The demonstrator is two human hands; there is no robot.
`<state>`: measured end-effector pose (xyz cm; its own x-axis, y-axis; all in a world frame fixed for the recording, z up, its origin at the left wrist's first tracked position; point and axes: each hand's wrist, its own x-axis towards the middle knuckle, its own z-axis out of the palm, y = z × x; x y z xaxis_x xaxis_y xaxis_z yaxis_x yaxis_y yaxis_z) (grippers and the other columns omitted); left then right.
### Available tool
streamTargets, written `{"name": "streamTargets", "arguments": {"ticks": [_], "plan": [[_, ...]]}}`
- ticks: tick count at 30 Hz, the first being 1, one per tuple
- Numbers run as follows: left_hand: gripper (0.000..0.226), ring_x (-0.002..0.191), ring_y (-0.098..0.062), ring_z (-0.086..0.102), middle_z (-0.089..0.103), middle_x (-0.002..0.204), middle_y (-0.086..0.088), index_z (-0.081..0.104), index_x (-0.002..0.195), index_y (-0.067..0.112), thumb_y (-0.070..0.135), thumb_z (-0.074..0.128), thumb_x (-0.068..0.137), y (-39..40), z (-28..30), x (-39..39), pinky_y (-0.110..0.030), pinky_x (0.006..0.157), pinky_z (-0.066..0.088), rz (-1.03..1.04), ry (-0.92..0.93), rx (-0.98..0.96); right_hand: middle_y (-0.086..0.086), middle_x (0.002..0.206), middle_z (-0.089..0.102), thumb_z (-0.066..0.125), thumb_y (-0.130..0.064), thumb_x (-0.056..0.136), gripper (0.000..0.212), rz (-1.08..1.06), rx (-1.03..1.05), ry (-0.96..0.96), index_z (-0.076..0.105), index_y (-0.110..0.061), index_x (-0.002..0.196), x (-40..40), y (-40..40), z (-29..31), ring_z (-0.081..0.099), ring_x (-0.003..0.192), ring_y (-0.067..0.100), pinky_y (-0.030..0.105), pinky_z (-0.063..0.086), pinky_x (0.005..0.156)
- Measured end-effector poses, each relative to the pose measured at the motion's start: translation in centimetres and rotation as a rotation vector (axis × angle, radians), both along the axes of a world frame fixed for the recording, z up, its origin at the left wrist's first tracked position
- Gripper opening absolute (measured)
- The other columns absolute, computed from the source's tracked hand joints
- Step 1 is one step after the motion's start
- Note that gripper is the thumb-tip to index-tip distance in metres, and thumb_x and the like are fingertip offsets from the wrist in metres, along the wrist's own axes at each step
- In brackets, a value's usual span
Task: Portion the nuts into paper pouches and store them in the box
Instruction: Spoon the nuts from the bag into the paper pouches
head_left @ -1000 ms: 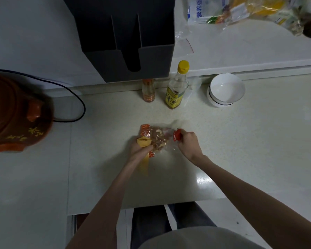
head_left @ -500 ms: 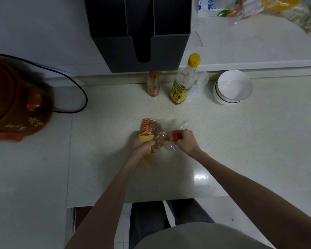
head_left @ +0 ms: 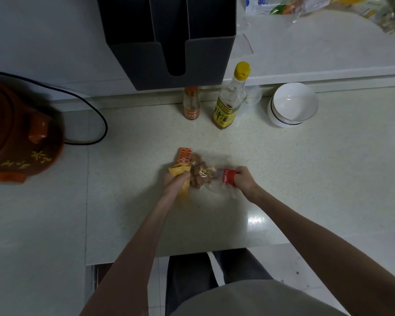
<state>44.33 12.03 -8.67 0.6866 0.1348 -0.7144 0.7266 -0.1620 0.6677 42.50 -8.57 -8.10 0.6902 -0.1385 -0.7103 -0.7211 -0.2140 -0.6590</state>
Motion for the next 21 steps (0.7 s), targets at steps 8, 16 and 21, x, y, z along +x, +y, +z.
{"name": "streamTargets", "arguments": {"ticks": [8, 16, 21], "plan": [[0.013, 0.076, -0.020, 0.067, 0.070, 0.091, -0.008, 0.067, 0.099, 0.014, 0.013, 0.066, 0.085, 0.5, 0.5, -0.3, -0.035, 0.067, 0.056, 0.015, 0.018, -0.026, 0.019, 0.077, 0.062, 0.036, 0.013, 0.085, 0.032, -0.035, 0.037, -0.035, 0.065, 0.013, 0.097, -0.5, -1.8, 0.7, 0.056, 0.066, 0.020, 0.021, 0.045, 0.052], [0.009, 0.064, -0.022, 0.066, 0.069, 0.076, -0.005, 0.067, 0.083, 0.020, 0.011, 0.069, 0.081, 0.4, 0.9, -0.4, -0.036, 0.063, 0.056, 0.068, 0.019, -0.013, 0.009, 0.075, 0.068, 0.047, 0.011, 0.088, 0.030, -0.162, 0.148, -0.064, 0.068, 0.000, 0.106, -1.3, -4.1, 1.1, 0.064, 0.052, 0.008, 0.018, 0.051, 0.050], [0.012, 0.056, -0.017, 0.064, 0.068, 0.069, -0.003, 0.066, 0.079, 0.021, 0.009, 0.068, 0.081, 0.1, 1.1, -0.5, -0.031, 0.054, 0.055, 0.083, 0.021, 0.008, 0.014, 0.069, 0.065, 0.035, 0.019, 0.084, 0.044, -0.169, 0.133, -0.062, 0.069, 0.002, 0.106, -1.8, -6.0, 1.3, 0.061, 0.051, 0.011, 0.020, 0.052, 0.052]]}}
